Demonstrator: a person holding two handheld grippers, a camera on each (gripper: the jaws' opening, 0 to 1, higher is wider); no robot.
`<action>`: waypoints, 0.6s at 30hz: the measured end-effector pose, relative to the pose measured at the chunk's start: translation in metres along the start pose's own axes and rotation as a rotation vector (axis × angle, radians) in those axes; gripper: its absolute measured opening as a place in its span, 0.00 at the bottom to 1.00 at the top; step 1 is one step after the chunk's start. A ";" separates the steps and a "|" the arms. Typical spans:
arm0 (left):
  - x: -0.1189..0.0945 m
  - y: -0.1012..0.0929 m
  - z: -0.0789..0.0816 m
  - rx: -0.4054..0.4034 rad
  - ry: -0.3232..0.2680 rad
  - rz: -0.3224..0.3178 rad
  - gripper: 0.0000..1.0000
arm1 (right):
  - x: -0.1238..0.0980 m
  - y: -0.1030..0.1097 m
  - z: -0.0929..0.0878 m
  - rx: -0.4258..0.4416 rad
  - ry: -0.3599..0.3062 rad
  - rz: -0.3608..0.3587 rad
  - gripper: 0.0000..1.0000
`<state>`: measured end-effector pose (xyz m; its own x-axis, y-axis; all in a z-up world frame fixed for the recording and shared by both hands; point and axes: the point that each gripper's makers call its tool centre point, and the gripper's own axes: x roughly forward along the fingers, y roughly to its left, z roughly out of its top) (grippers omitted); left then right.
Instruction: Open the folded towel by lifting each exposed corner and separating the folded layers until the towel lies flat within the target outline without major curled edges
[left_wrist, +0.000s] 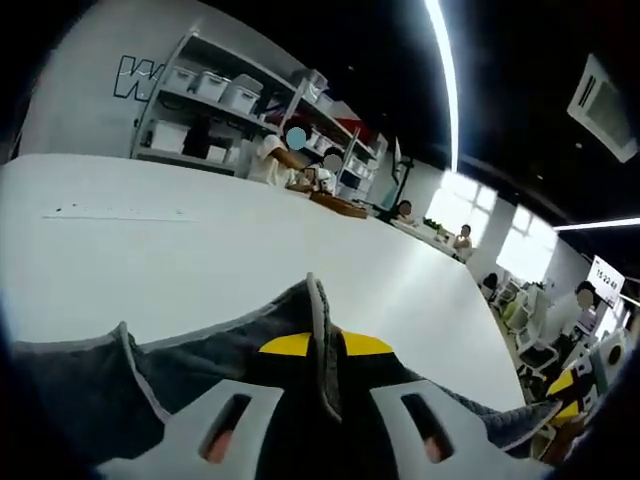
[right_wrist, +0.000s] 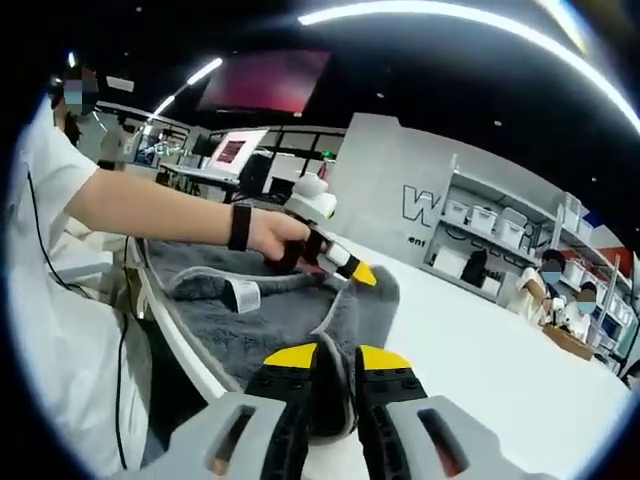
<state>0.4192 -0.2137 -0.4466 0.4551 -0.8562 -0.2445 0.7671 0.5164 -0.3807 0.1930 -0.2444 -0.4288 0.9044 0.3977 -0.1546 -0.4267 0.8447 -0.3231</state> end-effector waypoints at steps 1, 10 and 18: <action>0.000 0.001 0.000 -0.001 0.000 0.002 0.07 | 0.001 0.000 0.000 0.005 -0.003 0.003 0.06; 0.000 -0.012 -0.001 -0.100 0.008 -0.087 0.08 | -0.003 -0.014 -0.003 0.016 -0.005 -0.050 0.00; 0.002 -0.005 -0.010 -0.024 0.087 -0.039 0.10 | -0.010 -0.024 -0.011 0.040 0.000 -0.080 0.00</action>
<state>0.4125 -0.2179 -0.4539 0.3837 -0.8717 -0.3050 0.7716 0.4841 -0.4127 0.1942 -0.2725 -0.4299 0.9356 0.3284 -0.1299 -0.3527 0.8875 -0.2965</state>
